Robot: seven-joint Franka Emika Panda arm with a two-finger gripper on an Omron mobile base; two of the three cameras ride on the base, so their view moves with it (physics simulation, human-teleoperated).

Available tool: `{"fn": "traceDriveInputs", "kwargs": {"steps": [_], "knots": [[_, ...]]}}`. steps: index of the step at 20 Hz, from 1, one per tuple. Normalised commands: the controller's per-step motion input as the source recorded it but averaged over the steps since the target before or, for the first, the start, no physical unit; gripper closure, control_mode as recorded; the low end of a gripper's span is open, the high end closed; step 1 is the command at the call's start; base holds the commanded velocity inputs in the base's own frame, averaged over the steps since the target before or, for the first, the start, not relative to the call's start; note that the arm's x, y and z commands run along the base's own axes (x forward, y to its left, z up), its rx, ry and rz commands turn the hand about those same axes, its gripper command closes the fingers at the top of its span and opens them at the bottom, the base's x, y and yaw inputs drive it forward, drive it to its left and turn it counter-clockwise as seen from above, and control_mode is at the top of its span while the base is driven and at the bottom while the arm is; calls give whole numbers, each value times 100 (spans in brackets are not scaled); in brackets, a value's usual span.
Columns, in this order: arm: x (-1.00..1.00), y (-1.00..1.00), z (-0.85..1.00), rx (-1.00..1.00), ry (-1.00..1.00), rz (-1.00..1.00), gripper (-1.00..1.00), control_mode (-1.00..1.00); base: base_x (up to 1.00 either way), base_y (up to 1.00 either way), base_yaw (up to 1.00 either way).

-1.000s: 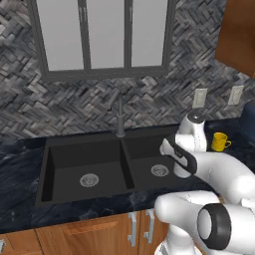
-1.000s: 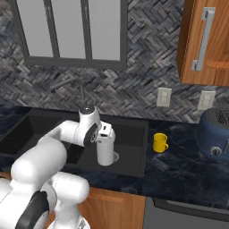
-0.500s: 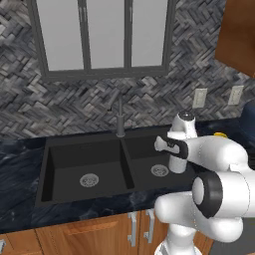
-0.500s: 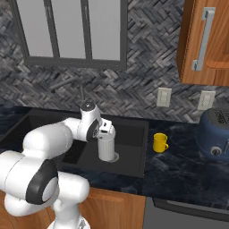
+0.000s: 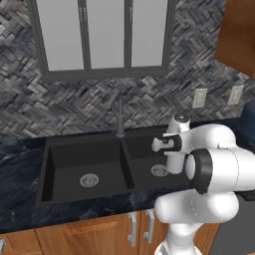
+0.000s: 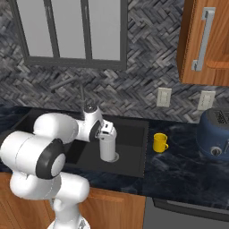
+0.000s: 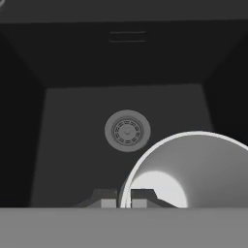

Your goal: Place the mug in the left basin and the glass cup in the right basin of the sink.

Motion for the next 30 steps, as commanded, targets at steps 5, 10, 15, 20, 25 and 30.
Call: {"fn": "traceDriveInputs", "kwargs": {"steps": [5, 10, 15, 20, 25, 30], "knots": [[18, 0, -34, 1, 0, -1, 100, -100, 0, 0, 0], [21, 0, -27, 1, -1, -1, 100, -100, 0, 0, 0], [19, 0, -22, 1, -2, -1, 100, -100, 0, 0, 0], [18, 0, -17, 2, -3, -1, 100, -100, 0, 0, 0], [15, 0, -19, 2, -2, -1, 100, -100, 0, 0, 0], [12, 0, -27, 2, -1, -1, 100, -100, 0, 0, 0]]}}
